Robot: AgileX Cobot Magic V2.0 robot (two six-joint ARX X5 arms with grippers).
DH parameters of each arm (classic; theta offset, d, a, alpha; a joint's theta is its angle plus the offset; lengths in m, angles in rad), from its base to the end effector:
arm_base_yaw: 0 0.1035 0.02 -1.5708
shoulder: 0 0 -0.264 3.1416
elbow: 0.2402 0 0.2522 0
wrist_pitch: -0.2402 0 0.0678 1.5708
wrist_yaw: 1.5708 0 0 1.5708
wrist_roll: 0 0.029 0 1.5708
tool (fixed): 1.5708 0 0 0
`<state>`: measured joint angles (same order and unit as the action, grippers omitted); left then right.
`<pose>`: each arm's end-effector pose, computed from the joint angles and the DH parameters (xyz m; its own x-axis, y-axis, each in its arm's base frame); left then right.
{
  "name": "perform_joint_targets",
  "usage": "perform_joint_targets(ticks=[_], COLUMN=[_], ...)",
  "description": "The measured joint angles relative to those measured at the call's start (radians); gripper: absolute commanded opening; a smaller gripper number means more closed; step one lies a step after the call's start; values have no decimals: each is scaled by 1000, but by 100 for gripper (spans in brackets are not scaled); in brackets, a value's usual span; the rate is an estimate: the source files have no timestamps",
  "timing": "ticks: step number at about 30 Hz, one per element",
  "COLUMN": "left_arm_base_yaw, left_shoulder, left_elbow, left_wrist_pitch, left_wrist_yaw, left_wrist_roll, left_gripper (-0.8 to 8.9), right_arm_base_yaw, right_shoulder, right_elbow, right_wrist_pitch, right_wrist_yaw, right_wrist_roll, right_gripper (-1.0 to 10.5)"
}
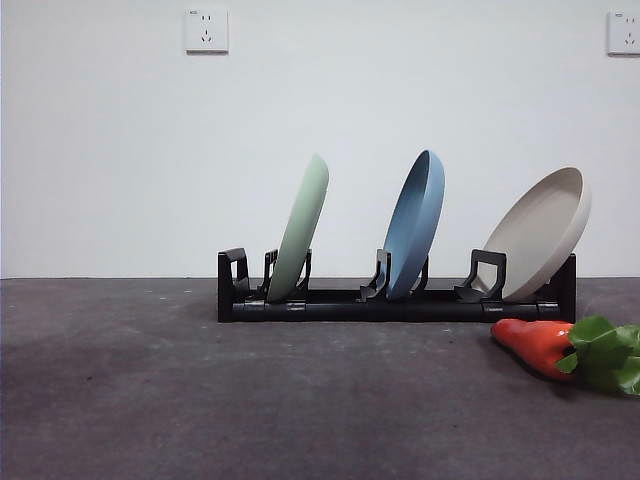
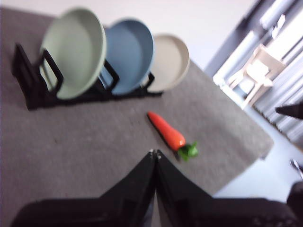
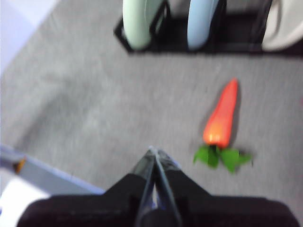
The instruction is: Take the green plate from the plate rack,put the plate on the table,take the carrot from the table,put the carrot in the plate
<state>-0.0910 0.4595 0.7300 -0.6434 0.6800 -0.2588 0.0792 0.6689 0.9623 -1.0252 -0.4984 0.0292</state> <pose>0.0855 -0.0261 0.3109 0.6640 -0.6920 -0.2833 0.5392 0.7056 -0.4598 0.0980 0.0217 0.3332 0.6136 0.5282 -0.5869 -0.4044 0.8486 0.3410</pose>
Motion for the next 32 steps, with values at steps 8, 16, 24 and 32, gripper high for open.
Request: perform_joint_targets(ticks=[8, 16, 24, 32], left_arm_base_yaw=[0, 0, -9, -114], left_shoulder=[142, 143, 173, 358], left_elbow=[136, 140, 146, 285], left_wrist_pitch=[-266, -262, -97, -6], left_wrist_yaw=[5, 21, 53, 20], left_wrist_roll=[195, 196, 141, 124], left_gripper=[14, 628, 628, 628], right_arm_base_yaw=[0, 0, 0, 0], right_shoulder=[83, 83, 83, 83], right_elbow=[51, 51, 51, 51], right_wrist_pitch=[-260, -260, -261, -260], right_wrist_yaw=[5, 5, 5, 5], right_wrist_roll=[-135, -138, -123, -117], right_gripper=[31, 568, 567, 567])
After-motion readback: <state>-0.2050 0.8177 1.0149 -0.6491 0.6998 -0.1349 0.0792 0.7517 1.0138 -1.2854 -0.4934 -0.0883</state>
